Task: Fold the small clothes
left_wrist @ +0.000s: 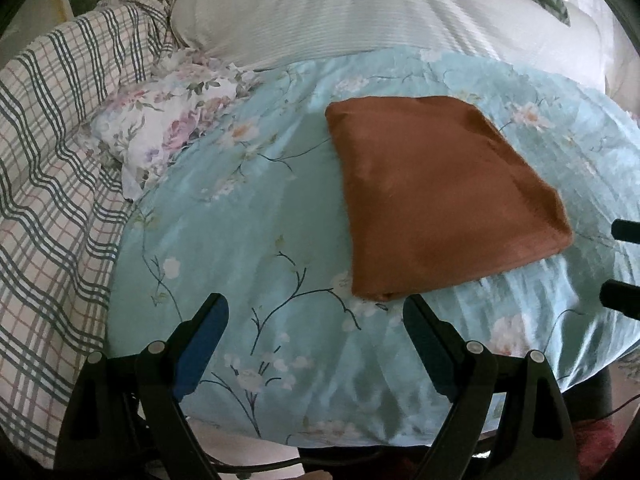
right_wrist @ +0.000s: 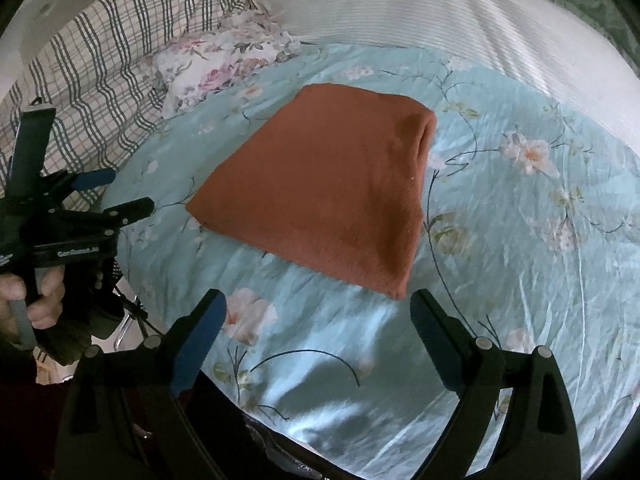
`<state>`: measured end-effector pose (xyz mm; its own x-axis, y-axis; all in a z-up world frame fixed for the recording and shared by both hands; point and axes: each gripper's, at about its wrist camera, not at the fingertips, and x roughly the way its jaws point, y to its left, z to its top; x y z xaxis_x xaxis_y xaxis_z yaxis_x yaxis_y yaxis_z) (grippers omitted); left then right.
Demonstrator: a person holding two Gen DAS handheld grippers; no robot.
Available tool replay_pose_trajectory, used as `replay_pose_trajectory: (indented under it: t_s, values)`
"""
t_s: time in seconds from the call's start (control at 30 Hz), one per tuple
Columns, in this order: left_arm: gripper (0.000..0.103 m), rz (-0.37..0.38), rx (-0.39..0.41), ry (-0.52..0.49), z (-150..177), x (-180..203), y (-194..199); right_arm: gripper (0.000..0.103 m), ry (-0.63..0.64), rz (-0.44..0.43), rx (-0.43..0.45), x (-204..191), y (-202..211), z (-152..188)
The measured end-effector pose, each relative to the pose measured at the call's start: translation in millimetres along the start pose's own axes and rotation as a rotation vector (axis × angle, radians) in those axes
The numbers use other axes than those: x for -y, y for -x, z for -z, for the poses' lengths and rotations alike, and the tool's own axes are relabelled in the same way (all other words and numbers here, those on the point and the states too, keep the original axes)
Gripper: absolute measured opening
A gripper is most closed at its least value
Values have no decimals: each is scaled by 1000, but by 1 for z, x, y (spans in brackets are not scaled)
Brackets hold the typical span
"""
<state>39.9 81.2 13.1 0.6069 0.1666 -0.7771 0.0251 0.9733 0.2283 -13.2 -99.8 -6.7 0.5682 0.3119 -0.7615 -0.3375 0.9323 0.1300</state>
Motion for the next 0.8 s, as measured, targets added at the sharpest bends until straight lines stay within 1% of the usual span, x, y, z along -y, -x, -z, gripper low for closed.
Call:
replay_pose_trajectory:
  t_s: [0.53,0.8]
  values:
    - [90,10,-17,26,0,-4,-6,95,-10,12,-33,8,-10,-6]
    - [90,27,-10,38,-1,-7,-6,95,0,20,-25,7,-6,-9]
